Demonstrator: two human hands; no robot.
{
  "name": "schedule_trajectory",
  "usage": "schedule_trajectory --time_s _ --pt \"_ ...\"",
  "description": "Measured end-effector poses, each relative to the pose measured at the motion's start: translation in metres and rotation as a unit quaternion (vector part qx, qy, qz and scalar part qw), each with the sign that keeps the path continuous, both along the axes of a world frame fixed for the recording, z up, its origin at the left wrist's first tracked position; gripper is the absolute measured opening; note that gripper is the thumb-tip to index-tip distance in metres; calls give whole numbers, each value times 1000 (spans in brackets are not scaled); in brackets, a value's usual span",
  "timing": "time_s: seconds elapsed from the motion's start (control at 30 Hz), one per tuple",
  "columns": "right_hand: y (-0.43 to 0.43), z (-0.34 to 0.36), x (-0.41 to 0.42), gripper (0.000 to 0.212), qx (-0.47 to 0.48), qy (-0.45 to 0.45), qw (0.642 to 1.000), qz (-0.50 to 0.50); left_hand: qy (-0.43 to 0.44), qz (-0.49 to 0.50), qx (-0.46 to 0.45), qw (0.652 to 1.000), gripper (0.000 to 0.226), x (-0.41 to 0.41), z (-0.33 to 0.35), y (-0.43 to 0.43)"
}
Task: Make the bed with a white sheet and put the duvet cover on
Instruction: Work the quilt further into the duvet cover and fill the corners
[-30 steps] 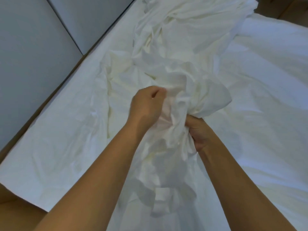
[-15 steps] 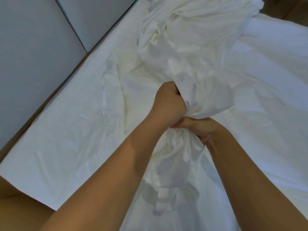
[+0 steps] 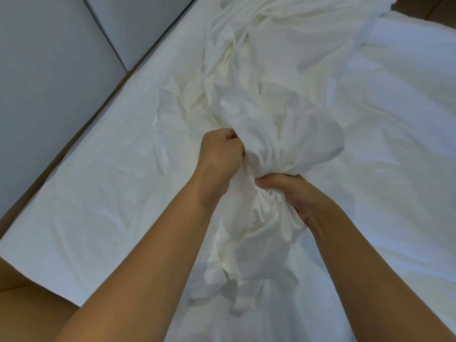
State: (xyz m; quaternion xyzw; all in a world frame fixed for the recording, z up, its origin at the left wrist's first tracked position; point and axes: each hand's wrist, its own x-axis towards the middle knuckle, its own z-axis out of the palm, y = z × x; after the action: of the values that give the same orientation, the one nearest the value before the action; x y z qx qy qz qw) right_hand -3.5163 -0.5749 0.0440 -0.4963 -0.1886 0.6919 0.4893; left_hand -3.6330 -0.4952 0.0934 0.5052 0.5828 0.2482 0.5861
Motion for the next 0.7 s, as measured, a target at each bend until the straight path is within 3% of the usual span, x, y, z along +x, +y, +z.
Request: schedule_trajectory --time_s 0.07,0.13,0.2,0.3,0.37,0.43,0.5,0.57,0.7 --pt "2 4 -1 28 4 13 999 45 -36 -5 59 998 17 11 14 -11" --pt "3 6 0 21 6 16 998 66 -16 -79 121 989 18 25 19 -19" --pt "1 3 2 28 -4 14 999 43 16 -166 150 974 22 30 20 -15" --pt "-6 -4 5 46 -26 18 999 -11 44 -172 157 971 25 16 12 -1" --pt "-7 -6 5 37 -12 61 997 -37 126 -121 146 974 38 1 -4 -2" --pt "-6 -7 3 29 -7 104 994 -36 199 -128 40 971 56 -7 -19 -13" --pt "-4 -9 0 27 -8 104 994 -17 163 -122 -82 976 50 -9 -29 -18" --pt "-4 -12 0 26 -8 90 996 -12 71 -54 -124 988 30 -6 -28 -15" --pt "-2 -7 1 43 -15 -4 999 41 -33 24 24 999 24 0 -11 -4"
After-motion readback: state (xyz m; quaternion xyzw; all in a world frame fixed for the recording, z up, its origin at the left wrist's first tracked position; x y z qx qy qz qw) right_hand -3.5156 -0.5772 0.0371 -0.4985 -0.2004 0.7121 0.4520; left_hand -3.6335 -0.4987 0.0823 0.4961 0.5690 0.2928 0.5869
